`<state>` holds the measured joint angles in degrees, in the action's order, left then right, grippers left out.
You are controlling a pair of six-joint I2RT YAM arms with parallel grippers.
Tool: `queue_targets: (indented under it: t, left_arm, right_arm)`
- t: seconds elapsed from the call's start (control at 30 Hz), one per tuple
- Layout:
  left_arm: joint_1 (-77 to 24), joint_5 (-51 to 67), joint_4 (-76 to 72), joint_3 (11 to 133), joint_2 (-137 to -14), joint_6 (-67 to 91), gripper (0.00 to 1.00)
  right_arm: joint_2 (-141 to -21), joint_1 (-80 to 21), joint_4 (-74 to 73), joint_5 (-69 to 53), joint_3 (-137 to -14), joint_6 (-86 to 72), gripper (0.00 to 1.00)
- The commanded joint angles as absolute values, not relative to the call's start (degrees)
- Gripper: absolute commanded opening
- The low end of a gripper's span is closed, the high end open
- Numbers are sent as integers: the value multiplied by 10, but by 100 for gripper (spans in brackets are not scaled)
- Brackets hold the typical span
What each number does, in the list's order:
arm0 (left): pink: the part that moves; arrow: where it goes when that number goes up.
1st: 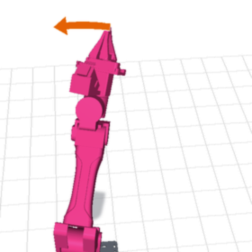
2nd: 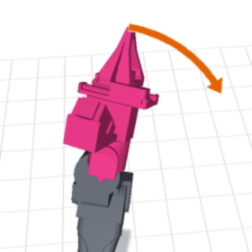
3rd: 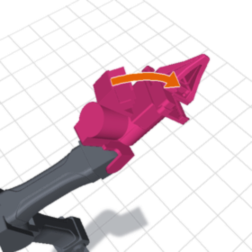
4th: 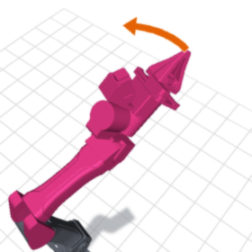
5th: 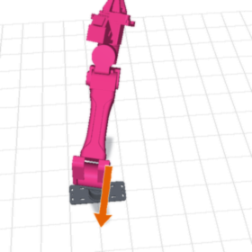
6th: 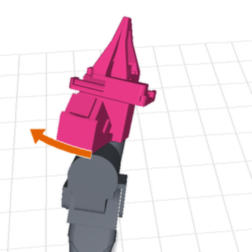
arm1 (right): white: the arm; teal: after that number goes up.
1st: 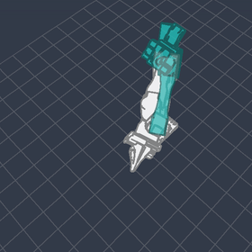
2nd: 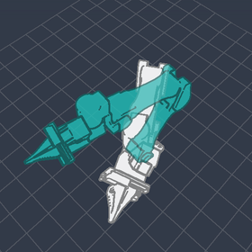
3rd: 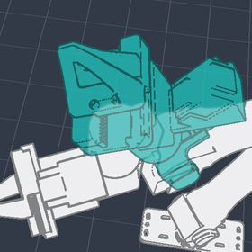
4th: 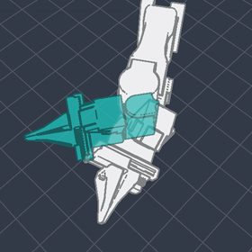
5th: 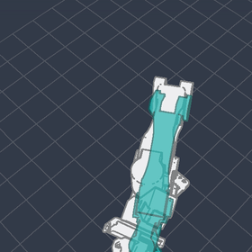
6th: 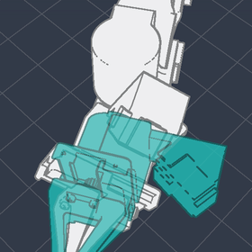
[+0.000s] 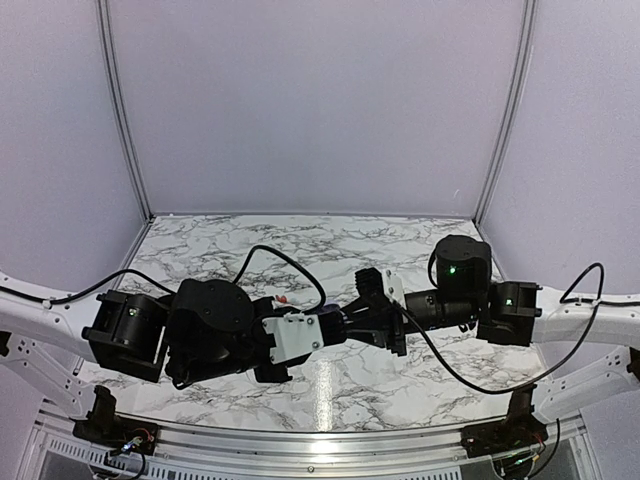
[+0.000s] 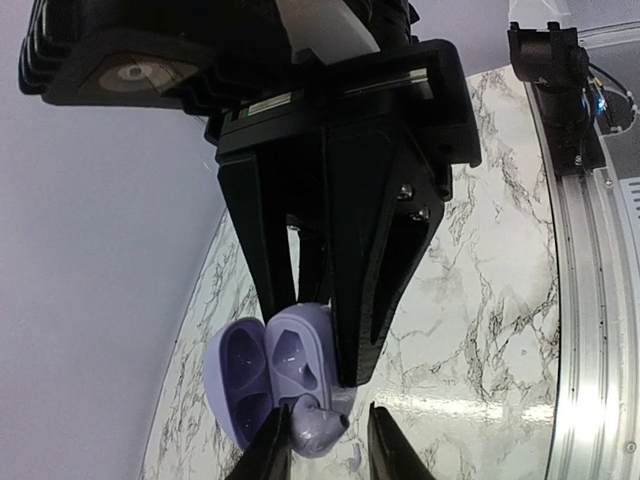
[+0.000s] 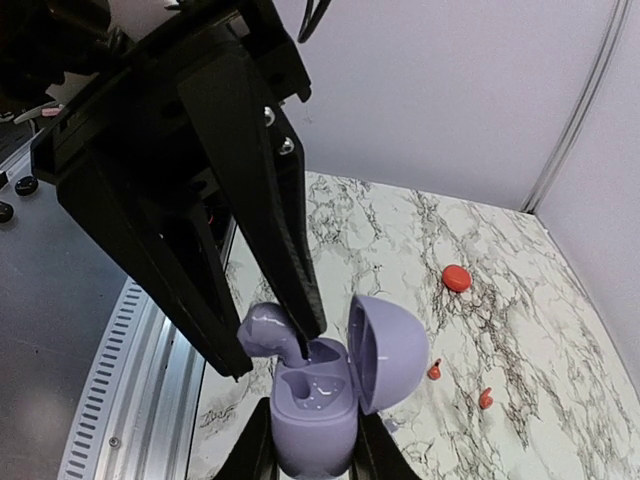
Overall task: Insert the wireless bluetooth earbuds into the charging case
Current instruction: Adjust the left earbud in the left side groove of the charging case.
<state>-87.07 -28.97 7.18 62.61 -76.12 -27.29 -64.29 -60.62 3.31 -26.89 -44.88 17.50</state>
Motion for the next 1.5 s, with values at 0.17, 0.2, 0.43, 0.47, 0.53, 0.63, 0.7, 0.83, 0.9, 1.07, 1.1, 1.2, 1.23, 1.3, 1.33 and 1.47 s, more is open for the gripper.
queue_targets:
  t: [0.17,0.2,0.43,0.47,0.53,0.63,0.7,0.83,0.9,1.07,1.1,1.2,1.23,1.3,1.33,1.47]
  left_arm:
    - [-874,-274,89,648,-761,-272,36]
    - [-874,-275,88,649,-760,-271,37]
    - [-874,-288,88,652,-733,-264,42]
    - [-874,-288,88,651,-727,-263,43]
    - [-874,-288,88,644,-714,-256,47]
    - [-874,-282,88,633,-697,-245,52]
    - [-875,-278,88,624,-688,-237,55]
    - [-873,-280,70,600,-664,-203,60]
    - [-869,-288,39,581,-648,-179,67]
    - [-839,-249,5,582,-638,-96,70]
    - [-832,-239,-10,585,-640,-79,71]
    - [-811,-213,-20,599,-648,-35,71]
    - [-804,-203,-20,604,-652,-20,71]
    - [-793,-185,-20,610,-661,-4,72]
    - [-790,-179,-19,613,-665,-4,72]
    - [-783,-158,-8,631,-689,15,74]
  right_arm:
    - [-621,-612,80,-280,-436,159,0]
    - [-622,-612,79,-281,-436,159,0]
    - [-623,-612,87,-282,-430,148,0]
    - [-622,-612,88,-280,-429,145,0]
    - [-621,-611,90,-274,-428,139,0]
    - [-618,-609,95,-266,-428,127,0]
    - [-617,-602,101,-266,-427,116,0]
    - [-607,-580,131,-283,-416,85,0]
    - [-604,-572,139,-283,-415,76,0]
    - [-603,-571,149,-259,-415,74,0]
    - [-604,-571,151,-255,-414,72,0]
    - [-603,-571,160,-250,-413,66,0]
    - [-602,-571,162,-248,-413,65,0]
    - [-602,-571,163,-247,-413,64,0]
    - [-602,-571,164,-247,-413,63,0]
    - [-606,-571,161,-253,-417,63,0]
